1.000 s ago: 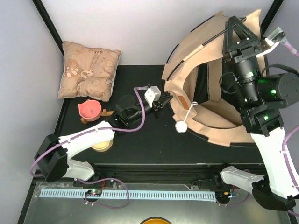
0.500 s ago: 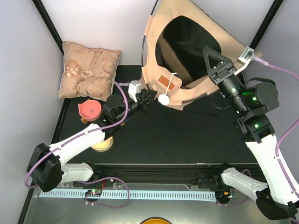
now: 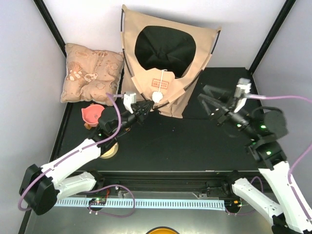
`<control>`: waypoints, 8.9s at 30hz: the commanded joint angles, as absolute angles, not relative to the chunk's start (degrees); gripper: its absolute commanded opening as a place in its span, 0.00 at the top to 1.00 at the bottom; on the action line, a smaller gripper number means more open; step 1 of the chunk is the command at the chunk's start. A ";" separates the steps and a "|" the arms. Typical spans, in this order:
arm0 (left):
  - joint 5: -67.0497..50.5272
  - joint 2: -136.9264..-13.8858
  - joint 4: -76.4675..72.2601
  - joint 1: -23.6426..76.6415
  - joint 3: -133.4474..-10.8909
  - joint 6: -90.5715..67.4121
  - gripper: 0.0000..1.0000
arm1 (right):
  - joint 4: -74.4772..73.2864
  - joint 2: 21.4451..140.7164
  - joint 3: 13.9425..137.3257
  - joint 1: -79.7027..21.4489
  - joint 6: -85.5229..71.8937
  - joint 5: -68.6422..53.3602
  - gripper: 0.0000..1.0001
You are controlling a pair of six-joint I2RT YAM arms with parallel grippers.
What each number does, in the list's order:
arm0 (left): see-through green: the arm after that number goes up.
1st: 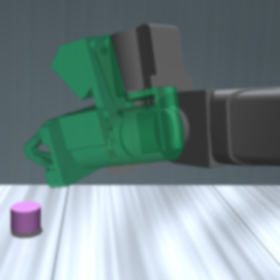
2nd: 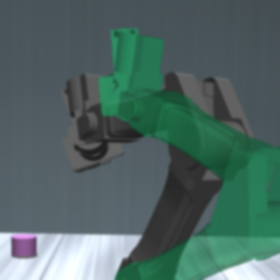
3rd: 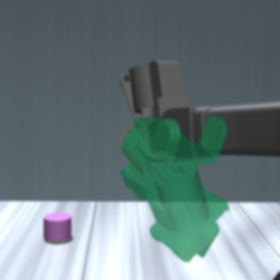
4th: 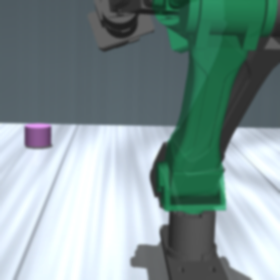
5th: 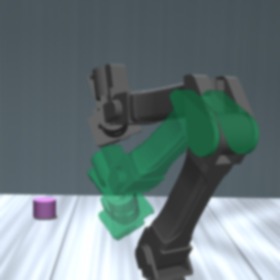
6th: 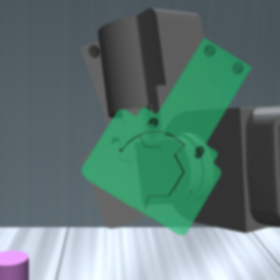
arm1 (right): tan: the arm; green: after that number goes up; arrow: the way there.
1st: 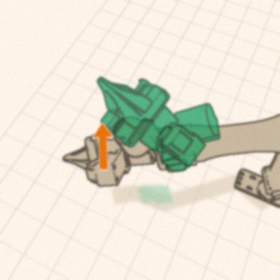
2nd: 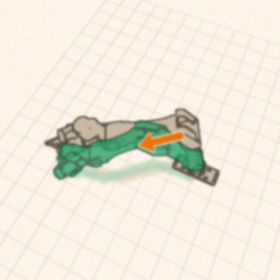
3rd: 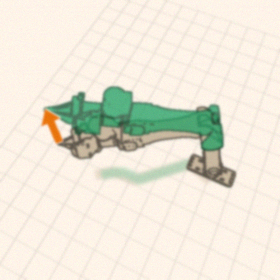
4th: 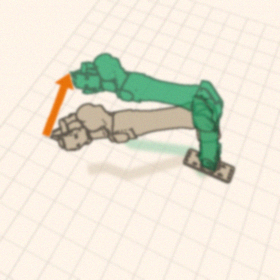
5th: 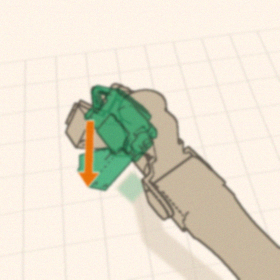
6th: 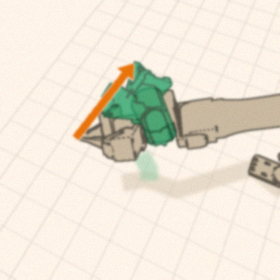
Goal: Set up the pet tent
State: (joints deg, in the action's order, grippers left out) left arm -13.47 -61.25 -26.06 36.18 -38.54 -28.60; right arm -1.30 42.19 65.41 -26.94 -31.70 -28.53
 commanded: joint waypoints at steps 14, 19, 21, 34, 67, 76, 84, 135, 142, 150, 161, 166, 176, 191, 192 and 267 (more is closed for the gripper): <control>-6.89 -34.99 -23.29 35.59 -18.52 -34.91 0.98 | 5.25 50.57 29.56 -27.22 -21.08 -19.54 0.35; -5.78 -31.04 -20.36 35.52 -16.48 -35.59 0.98 | 11.00 60.89 30.28 -29.67 -17.45 -21.71 0.23; -5.10 -29.55 -19.35 35.53 -16.00 -35.52 0.98 | 12.92 64.97 31.08 -30.42 -16.35 -22.55 0.22; -3.88 -24.90 -14.93 35.39 -15.03 -35.42 0.98 | 26.48 81.44 34.57 -32.78 -20.69 -35.10 0.42; -1.54 -26.81 -4.75 28.43 -21.27 -33.09 0.98 | 1.01 49.80 37.51 -25.61 -8.42 35.13 0.99; -17.46 -47.47 -16.88 13.23 -20.35 -34.02 0.98 | -0.11 45.99 38.79 -25.30 -4.08 31.62 0.99; -23.77 -66.49 -18.37 12.49 -25.13 -32.58 0.83 | -6.10 48.51 40.31 -30.05 -5.73 35.63 0.99; -22.67 -76.71 31.08 30.55 -89.38 11.01 0.06 | -7.83 40.21 40.24 -60.82 3.96 -0.30 0.47; -26.58 -76.12 24.80 30.63 -88.24 5.60 0.08 | -3.44 34.58 31.83 -57.09 -7.31 -0.16 0.46; -24.73 -77.02 22.55 31.12 -86.11 3.17 0.09 | 14.19 39.46 27.79 -25.10 -24.01 -31.88 0.45; -24.38 -73.84 17.53 31.16 -75.94 0.13 0.10 | 32.55 63.37 45.22 -11.51 -39.29 -37.32 0.39; -24.06 -71.70 17.49 31.16 -74.23 -0.01 0.09 | 34.57 69.83 52.83 -9.82 -39.69 -37.56 0.43; -24.87 -71.57 17.42 31.09 -75.00 0.00 0.09 | 35.55 73.10 57.17 -7.71 -39.33 -37.65 0.94; -24.94 -76.46 24.24 31.19 -87.97 7.99 0.09 | 34.99 71.38 52.46 -12.13 -37.84 -58.90 0.99; -25.80 -77.20 25.43 31.13 -89.05 10.71 0.07 | 32.59 70.41 51.98 -13.68 -36.05 -59.61 0.99; -51.45 -73.91 17.31 35.47 -82.61 0.39 0.98 | -18.42 61.08 51.57 -30.96 -4.43 -54.68 0.99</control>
State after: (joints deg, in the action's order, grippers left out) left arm -47.70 -75.88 23.97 34.65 -81.19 0.82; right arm -9.13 58.92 51.46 -30.00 -3.73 -57.34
